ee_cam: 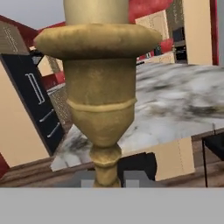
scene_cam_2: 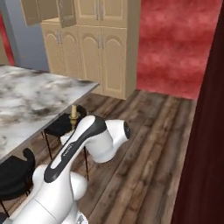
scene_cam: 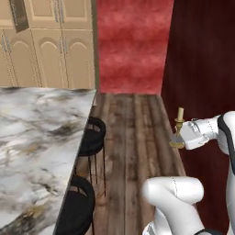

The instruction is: Pick the jar and candle from the dining table and place them in the open cabinet. Close the cabinet after placing the objects.

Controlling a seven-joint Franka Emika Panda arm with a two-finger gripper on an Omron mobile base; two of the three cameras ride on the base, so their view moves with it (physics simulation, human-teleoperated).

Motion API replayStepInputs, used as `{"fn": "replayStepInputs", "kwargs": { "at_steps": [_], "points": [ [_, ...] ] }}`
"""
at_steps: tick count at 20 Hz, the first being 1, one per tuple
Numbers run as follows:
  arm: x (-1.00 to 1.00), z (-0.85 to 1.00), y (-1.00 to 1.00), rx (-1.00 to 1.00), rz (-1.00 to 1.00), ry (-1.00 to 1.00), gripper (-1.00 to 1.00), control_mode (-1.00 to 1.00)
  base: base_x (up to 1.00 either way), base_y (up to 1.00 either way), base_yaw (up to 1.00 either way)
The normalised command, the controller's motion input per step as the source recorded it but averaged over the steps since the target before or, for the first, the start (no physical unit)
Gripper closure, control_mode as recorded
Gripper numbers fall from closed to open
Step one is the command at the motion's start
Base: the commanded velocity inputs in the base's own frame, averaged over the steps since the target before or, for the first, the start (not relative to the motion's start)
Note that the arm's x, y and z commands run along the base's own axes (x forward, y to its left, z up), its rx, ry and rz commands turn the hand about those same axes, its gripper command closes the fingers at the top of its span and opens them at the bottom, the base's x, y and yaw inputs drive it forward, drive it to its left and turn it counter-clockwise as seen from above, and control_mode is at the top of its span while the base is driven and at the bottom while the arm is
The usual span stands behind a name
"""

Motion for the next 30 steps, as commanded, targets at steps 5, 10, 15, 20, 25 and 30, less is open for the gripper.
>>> {"fn": "replayStepInputs", "kwargs": {
  "at_steps": [5, 10, 15, 20, 25, 30],
  "points": [
    [0.00, 0.00, 0.00, 0.00, 0.00, 0.00, 1.00, 1.00, 0.38, -0.46, 0.42],
    [0.00, 0.00, 0.00, 0.00, 0.00, 0.00, 1.00, 1.00, 0.13, -0.68, 0.37],
    [0.00, 0.00, 0.00, 0.00, 0.00, 0.00, 1.00, 1.00, 0.10, -0.71, 0.37],
    [0.00, 0.00, 0.00, 0.00, 0.00, 0.00, 1.00, 1.00, 0.17, -0.77, 0.34],
    [0.00, 0.00, 0.00, 0.00, 0.00, 0.00, 1.00, 1.00, 0.33, -0.85, 0.28],
    [0.00, 0.00, 0.00, 0.00, 0.00, 0.00, 1.00, 1.00, 0.49, -0.83, 0.26]
  ]
}}
